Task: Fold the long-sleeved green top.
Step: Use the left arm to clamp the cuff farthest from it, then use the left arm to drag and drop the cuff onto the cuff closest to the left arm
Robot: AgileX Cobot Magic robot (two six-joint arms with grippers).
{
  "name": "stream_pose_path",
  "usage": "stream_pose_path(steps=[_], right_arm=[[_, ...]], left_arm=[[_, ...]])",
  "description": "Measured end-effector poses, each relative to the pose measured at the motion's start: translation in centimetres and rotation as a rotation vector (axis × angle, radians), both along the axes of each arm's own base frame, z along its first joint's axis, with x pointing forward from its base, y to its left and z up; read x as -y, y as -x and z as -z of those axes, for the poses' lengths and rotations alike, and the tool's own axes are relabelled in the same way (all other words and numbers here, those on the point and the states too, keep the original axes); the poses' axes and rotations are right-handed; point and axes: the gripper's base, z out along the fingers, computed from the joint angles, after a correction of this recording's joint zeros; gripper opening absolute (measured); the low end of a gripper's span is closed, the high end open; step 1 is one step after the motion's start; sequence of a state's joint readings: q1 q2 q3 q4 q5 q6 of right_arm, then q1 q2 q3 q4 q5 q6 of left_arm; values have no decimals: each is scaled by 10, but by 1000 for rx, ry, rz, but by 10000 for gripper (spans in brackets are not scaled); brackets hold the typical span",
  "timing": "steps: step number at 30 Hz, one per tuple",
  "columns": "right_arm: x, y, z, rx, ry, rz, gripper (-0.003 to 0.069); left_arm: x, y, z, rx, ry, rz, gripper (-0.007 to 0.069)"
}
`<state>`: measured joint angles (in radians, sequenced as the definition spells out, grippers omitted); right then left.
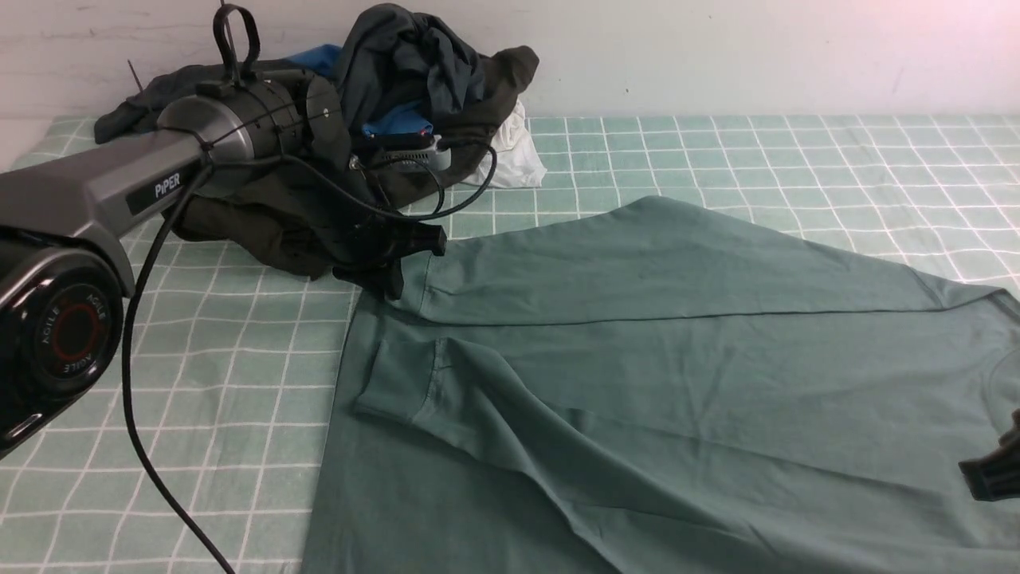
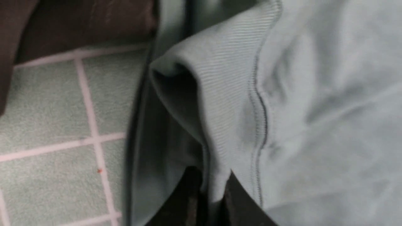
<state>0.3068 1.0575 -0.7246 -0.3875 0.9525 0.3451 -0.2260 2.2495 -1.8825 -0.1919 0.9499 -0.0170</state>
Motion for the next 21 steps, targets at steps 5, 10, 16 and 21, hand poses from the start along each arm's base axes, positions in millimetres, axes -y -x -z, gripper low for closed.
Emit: stream_pose_path(steps=[5, 10, 16, 21], right_arm=[[0, 0, 0, -1, -4, 1, 158], [-2, 0, -2, -6, -27, 11, 158], [-2, -2, -21, 3, -42, 37, 158], [-4, -1, -22, -19, -71, 47, 158]], left_arm=[[5, 7, -17, 4, 5, 25, 27], [7, 18, -42, -12, 46, 30, 24], [10, 42, -93, -19, 162, 28, 24], [13, 66, -134, -27, 267, 41, 24]])
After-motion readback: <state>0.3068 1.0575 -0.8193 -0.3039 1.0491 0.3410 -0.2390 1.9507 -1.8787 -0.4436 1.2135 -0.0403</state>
